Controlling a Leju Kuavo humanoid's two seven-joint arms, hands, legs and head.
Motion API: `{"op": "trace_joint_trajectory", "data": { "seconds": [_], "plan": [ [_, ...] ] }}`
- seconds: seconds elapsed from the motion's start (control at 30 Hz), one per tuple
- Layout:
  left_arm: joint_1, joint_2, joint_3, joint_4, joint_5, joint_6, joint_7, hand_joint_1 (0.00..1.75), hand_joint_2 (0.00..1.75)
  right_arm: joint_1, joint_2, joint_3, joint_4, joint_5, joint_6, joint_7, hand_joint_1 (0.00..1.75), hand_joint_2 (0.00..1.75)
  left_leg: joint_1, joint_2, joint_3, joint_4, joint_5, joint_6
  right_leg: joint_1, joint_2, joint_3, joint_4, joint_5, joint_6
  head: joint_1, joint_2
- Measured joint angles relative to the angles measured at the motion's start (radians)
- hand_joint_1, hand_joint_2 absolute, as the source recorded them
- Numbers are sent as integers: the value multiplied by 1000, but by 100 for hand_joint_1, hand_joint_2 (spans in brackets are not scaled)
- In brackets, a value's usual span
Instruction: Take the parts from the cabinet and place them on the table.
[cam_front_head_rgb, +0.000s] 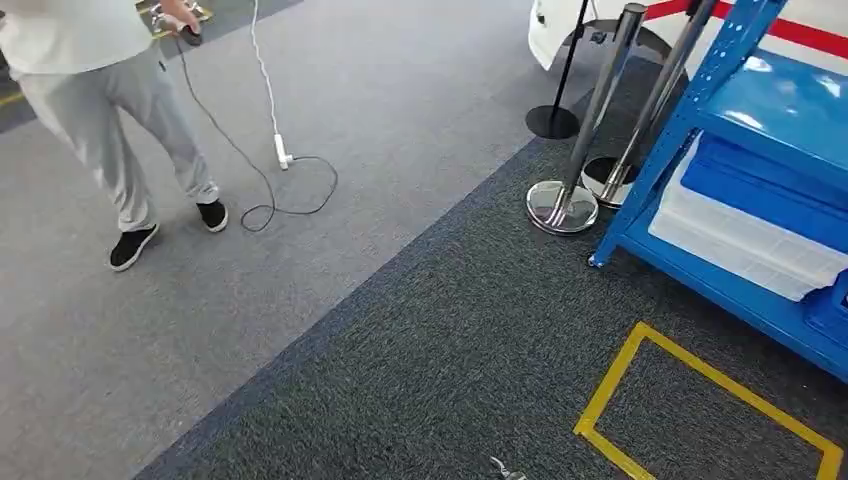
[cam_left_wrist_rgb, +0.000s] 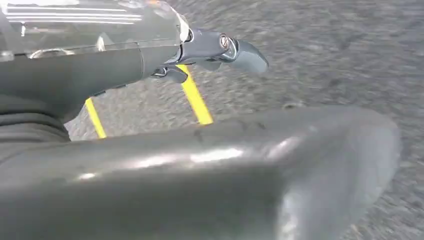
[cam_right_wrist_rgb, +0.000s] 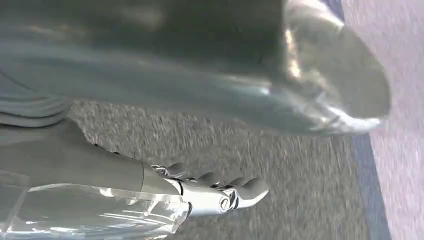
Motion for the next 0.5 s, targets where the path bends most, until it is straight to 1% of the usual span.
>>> {"op": "trace_joint_trajectory", "data": {
  "seconds": [0.03, 0.07, 0.1, 0.13, 0.17, 0.2, 0.23, 0.27, 0.3, 0.33, 0.37, 0.4, 0.43, 0.47, 0.5],
  "plan": [
    [6, 1, 1, 0, 0, 1, 0, 0, 0, 4, 1, 0, 1, 0, 2, -1, 0, 0, -1, -44, -10, -77, 179, 3, -3, 10, 5, -1, -16, 2, 0, 0],
    [10, 3, 2, 0, 0, 3, -1, 0, 0, 3, 1, 1, 4, 1, 3, -1, 0, 0, -8, -65, -29, -123, 267, 2, -3, 30, 17, 13, -32, 13, 0, 0],
    [13, 6, 2, 0, 0, 3, -1, 0, 0, 0, 5, 2, 5, 2, 5, -2, 0, 0, -10, -71, -14, -114, 290, 8, -1, 44, 19, 11, -50, 21, 1, 0],
    [13, 6, 2, 0, 0, 4, -2, 0, 0, 1, 5, 2, 6, 2, 5, -4, 0, 0, -12, -65, -11, -105, 298, 9, -5, 54, 28, 4, -61, 24, 0, 0],
    [8, 6, 2, 0, -1, 4, -3, 0, 0, 0, 5, 2, 6, 4, 5, -6, 0, 0, -13, -57, -10, -105, 292, 15, -7, 63, 33, -5, -65, 30, 0, 0],
    [-2, 4, 2, 0, -1, 2, -5, 0, 0, -2, 2, 2, 6, 4, 5, -9, 0, 0, -3, -45, -3, -121, 291, 20, -3, 56, 43, -6, -75, 38, 0, 0],
    [-7, 3, 2, 0, -1, 1, -7, 0, 0, -4, 1, 2, 6, 5, 8, -12, 0, 0, -5, -41, 8, -130, 285, 29, -1, -26, 38, 13, -84, 44, 1, 0],
    [-10, 3, 2, 0, -1, 0, -10, 0, 0, -9, 1, 3, 7, 7, 12, -13, 0, 0, -5, -34, 18, -133, 277, 39, 1, -75, 9, 61, -109, 49, 1, 0],
    [-8, 4, 2, 0, -1, 0, -10, 0, 0, -16, 1, 6, 7, 7, 16, -13, 0, 0, -6, -24, 27, -134, 267, 40, -1, -96, -38, 136, -140, 54, 1, 0],
    [-8, 4, 2, 0, -3, -1, -10, 0, 0, -19, 1, 10, 8, 8, 17, -14, 0, 0, -7, -14, 35, -134, 258, 40, -2, -101, -88, 211, -166, 57, 1, 0],
    [-6, 4, 2, 0, -2, -1, -10, 0, 0, -20, 1, 10, 8, 8, 17, -14, 0, 0, -7, -5, 44, -133, 249, 40, -4, -102, -134, 271, -173, 60, 1, 0],
    [-6, 4, 2, 0, -2, -1, -10, 0, 0, -19, 1, 11, 9, 10, 16, -14, 0, 0, -7, -1, 55, -133, 240, 40, -5, -102, -162, 286, -149, 63, 1, 0],
    [-7, 4, 2, 0, -2, -1, -10, 0, 0, -18, 1, 11, 10, 10, 17, -14, 0, 0, -7, 2, 65, -133, 232, 39, -8, -102, -164, 254, -102, 65, 1, 0],
    [-8, 3, 2, 0, -1, -2, -10, 0, 0, -19, 0, 11, 11, 10, 17, -13, 0, 0, -7, 3, 77, -132, 225, 37, -10, -103, -149, 187, -40, 66, 1, 0],
    [-9, 3, 2, 0, -1, -2, -10, 0, 0, -20, -1, 11, 12, 10, 17, -11, 0, 0, -7, 4, 90, -132, 217, 34, -11, -106, -121, 97, 25, 64, 1, 0]
  ]
}}
